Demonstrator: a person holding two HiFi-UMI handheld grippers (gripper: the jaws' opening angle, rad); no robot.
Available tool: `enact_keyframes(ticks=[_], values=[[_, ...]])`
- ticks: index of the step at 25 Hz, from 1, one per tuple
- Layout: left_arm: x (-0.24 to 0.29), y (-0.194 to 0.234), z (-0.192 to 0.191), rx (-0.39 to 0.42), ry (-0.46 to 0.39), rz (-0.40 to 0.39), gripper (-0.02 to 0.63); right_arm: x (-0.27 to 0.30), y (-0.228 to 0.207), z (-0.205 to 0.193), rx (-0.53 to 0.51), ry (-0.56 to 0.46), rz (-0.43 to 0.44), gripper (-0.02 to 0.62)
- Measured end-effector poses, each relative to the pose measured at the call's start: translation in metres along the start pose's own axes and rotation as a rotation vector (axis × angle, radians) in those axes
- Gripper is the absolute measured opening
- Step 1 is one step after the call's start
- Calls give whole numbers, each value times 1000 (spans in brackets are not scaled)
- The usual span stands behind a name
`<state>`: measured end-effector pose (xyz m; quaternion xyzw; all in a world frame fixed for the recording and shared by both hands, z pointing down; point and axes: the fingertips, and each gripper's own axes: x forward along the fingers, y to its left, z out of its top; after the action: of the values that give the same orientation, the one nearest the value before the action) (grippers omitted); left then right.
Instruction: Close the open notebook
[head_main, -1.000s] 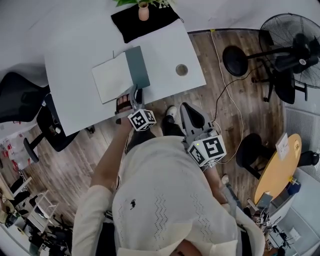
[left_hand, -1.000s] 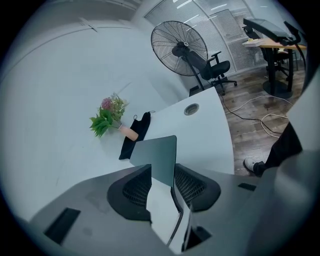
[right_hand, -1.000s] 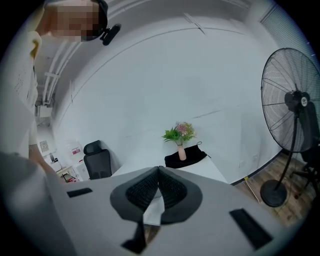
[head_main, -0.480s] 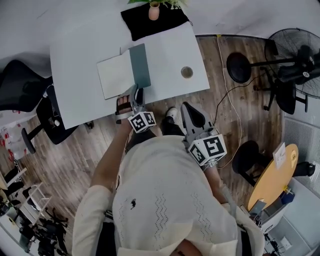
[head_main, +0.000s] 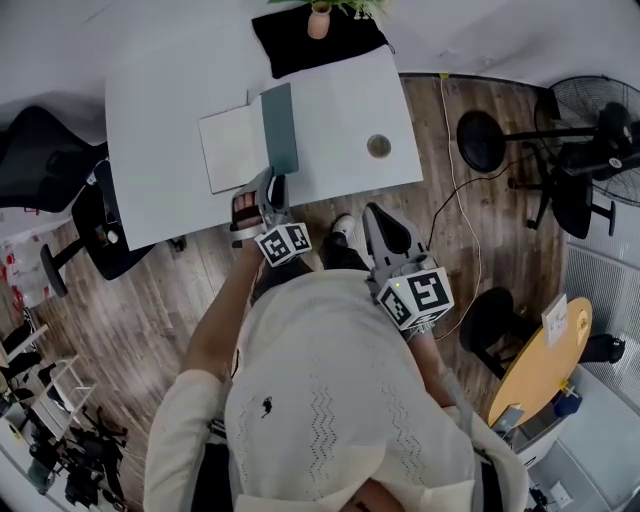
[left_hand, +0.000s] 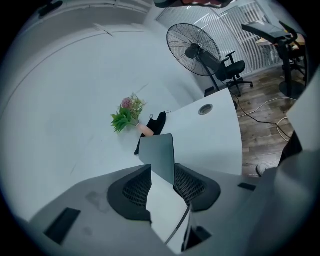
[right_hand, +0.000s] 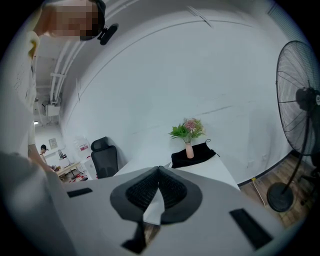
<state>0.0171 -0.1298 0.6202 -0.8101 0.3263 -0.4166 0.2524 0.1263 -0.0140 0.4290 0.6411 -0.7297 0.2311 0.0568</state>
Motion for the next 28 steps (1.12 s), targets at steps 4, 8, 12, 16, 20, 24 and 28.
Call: enact_keyframes(ticks=[4,8,12,16,20,24,28], values=[[-1,3,-4,-25,33,34,147,1,0,-1,-2,6,4,2],[0,4,-6,-73,56,51,132,2,-2,-1,-2,7,3,2],[-1,5,-9,-104,55,51,130,0,-2,-2,-3,9,1,2],[2,5,-10,-106,64,40,117,2,-3,-3,-2,16,-2,2],[1,3,-12,-130,74,34,75,1,-3,-4,-5,17,-1,2],[1,4,-17,-152,87,43,52,2,-3,-5,-9,19,3,2],[-1,7,-23,-195,101,45,38,1,-1,-6,-12,24,7,2]])
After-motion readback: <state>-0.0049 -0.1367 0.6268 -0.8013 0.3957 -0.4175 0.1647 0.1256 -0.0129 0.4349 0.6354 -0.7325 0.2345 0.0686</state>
